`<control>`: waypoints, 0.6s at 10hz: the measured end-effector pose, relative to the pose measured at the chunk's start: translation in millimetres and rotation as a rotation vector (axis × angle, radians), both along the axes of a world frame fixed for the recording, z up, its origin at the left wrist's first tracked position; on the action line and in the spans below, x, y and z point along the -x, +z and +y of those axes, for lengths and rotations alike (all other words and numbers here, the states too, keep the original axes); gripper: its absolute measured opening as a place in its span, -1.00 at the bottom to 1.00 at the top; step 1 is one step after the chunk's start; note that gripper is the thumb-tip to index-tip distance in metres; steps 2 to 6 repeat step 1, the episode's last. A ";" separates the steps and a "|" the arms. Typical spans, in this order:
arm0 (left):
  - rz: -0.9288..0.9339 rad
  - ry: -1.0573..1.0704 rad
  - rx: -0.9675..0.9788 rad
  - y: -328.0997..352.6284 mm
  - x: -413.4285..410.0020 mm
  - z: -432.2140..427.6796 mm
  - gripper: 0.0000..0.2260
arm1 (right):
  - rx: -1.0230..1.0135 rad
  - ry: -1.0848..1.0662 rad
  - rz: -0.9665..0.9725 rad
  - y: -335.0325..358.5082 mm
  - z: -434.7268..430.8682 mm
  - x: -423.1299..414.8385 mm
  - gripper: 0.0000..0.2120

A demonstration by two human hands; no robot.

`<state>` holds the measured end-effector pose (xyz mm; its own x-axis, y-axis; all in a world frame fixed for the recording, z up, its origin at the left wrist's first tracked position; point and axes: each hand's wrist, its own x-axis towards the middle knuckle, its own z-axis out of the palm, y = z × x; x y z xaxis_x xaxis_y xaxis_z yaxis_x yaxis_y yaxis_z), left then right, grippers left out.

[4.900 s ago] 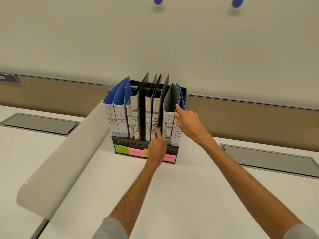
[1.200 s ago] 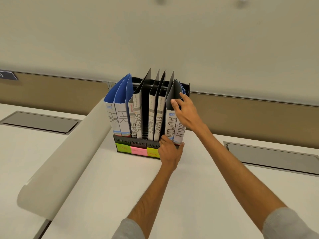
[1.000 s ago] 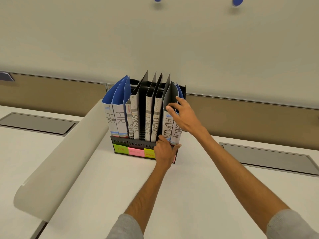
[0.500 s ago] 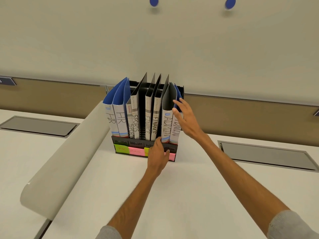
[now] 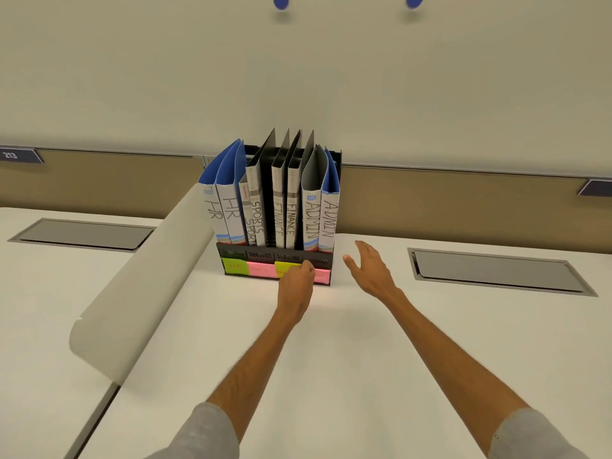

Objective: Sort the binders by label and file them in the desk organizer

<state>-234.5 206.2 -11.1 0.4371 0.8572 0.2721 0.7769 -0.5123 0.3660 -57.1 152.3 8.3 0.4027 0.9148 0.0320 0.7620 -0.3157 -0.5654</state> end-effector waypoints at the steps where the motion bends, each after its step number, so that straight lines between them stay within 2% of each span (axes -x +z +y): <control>1: -0.017 0.041 0.067 -7.8 2.8 -4.2 -0.83 | -0.064 -0.039 -0.029 -7.4 -11.1 -1.7 -0.51; 6: -0.017 0.041 0.067 -7.8 2.8 -4.2 -0.83 | -0.064 -0.039 -0.029 -7.4 -11.1 -1.7 -0.51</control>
